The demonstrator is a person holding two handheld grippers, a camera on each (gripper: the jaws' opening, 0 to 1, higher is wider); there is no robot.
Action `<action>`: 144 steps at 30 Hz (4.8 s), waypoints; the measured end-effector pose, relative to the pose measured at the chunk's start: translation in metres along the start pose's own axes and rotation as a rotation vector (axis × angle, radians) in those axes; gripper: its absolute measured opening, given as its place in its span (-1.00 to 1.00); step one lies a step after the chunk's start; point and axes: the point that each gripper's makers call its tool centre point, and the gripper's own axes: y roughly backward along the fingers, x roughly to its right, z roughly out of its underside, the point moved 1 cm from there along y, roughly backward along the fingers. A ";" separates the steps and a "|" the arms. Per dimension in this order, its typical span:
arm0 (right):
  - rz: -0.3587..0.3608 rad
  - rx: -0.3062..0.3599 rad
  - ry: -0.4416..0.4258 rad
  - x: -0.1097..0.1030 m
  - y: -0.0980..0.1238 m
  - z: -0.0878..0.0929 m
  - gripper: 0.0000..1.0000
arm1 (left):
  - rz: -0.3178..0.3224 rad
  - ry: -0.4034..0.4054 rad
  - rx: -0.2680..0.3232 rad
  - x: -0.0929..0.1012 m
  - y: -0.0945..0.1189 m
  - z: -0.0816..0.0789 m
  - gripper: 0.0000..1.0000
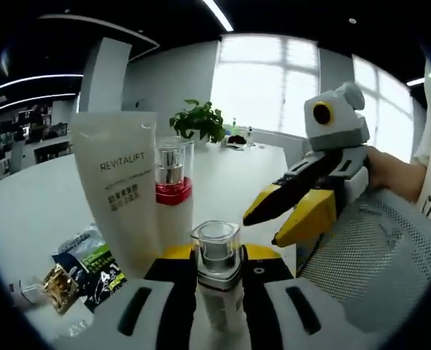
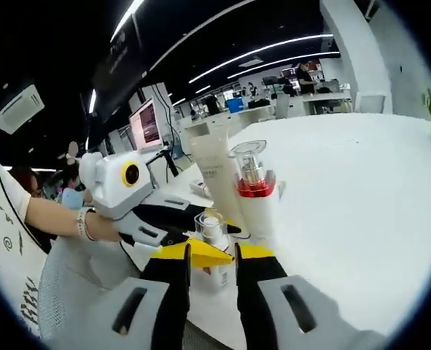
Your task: Arrange the skincare products in the storage area until every visible bottle or jar stands upright without overlapping.
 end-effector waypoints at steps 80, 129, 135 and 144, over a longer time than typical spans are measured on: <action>0.052 -0.097 0.283 -0.007 -0.036 0.003 -0.57 | 0.071 -0.145 -0.161 0.017 -0.002 0.019 -0.52; -0.029 -0.317 0.313 0.001 -0.009 0.047 -0.48 | 0.071 -0.212 -0.319 0.021 0.004 0.043 -0.57; -0.022 -0.357 0.343 0.007 -0.015 0.049 -0.54 | 0.045 -0.192 -0.332 0.015 0.007 0.043 -0.67; -0.027 -0.395 0.350 0.010 -0.019 0.053 -0.67 | 0.035 -0.148 -0.337 0.012 0.009 0.043 -0.73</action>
